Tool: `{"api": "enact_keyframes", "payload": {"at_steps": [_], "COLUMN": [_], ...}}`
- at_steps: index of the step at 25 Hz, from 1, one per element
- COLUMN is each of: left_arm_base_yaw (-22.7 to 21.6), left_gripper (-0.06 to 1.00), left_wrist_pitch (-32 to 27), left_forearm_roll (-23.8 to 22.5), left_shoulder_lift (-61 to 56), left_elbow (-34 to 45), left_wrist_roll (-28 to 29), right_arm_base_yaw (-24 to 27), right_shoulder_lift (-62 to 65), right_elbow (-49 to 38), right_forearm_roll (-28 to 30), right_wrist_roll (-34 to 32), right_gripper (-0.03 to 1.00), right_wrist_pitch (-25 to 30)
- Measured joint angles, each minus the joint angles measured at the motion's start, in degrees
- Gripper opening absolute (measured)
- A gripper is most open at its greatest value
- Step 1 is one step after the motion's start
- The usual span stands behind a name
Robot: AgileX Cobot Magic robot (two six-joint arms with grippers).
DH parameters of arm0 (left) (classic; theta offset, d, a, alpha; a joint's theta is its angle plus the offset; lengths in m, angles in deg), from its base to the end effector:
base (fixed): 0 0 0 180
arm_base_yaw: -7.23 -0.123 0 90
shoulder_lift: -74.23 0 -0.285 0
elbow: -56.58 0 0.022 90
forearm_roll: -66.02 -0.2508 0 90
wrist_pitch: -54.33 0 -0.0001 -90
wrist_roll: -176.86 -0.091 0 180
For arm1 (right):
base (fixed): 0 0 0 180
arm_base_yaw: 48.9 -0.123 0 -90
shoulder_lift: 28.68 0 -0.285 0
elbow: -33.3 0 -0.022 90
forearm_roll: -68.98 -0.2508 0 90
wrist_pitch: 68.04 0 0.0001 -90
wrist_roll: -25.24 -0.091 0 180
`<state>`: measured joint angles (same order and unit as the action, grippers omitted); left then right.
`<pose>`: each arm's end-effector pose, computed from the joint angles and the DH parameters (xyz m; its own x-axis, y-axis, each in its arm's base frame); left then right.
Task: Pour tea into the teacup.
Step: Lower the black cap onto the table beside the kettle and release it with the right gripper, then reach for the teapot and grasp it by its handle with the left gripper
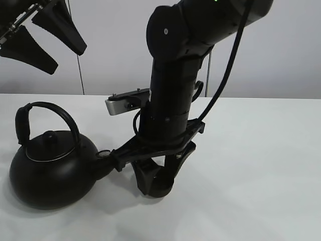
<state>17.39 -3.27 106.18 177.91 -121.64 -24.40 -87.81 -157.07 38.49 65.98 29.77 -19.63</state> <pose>0.3321 -0.1099 0.2847 -0.9159 0.1185 -0.3835 0.3194 0.7936 -0.5178 0.3184 0.2616 0.1375 -0.7410 -0.6550 -0.1482 -0.6655 0.7457 0.0322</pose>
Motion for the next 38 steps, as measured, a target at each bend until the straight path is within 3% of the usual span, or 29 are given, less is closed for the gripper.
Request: {"api": "enact_keyframes", "payload": {"at_steps": [21, 30, 38], "left_arm_base_yaw": [0.0, 0.0, 0.0], "left_gripper": [0.48, 0.48, 0.48], "left_wrist_pitch": [0.0, 0.0, 0.0], "left_forearm_roll": [0.0, 0.0, 0.0], "left_shoulder_lift": [0.0, 0.0, 0.0], "left_elbow": [0.0, 0.0, 0.0], "left_wrist_roll": [0.0, 0.0, 0.0], "right_arm_base_yaw": [1.6, 12.0, 27.7], "right_shoulder_lift": [2.5, 8.1, 9.5], "right_elbow": [0.0, 0.0, 0.0], "right_forearm_roll": [-0.1, 3.9, 12.6], "right_wrist_roll": [-2.4, -5.6, -7.7], "right_gripper": [0.42, 0.42, 0.42], "right_wrist_pitch": [-0.8, 0.3, 4.9]}}
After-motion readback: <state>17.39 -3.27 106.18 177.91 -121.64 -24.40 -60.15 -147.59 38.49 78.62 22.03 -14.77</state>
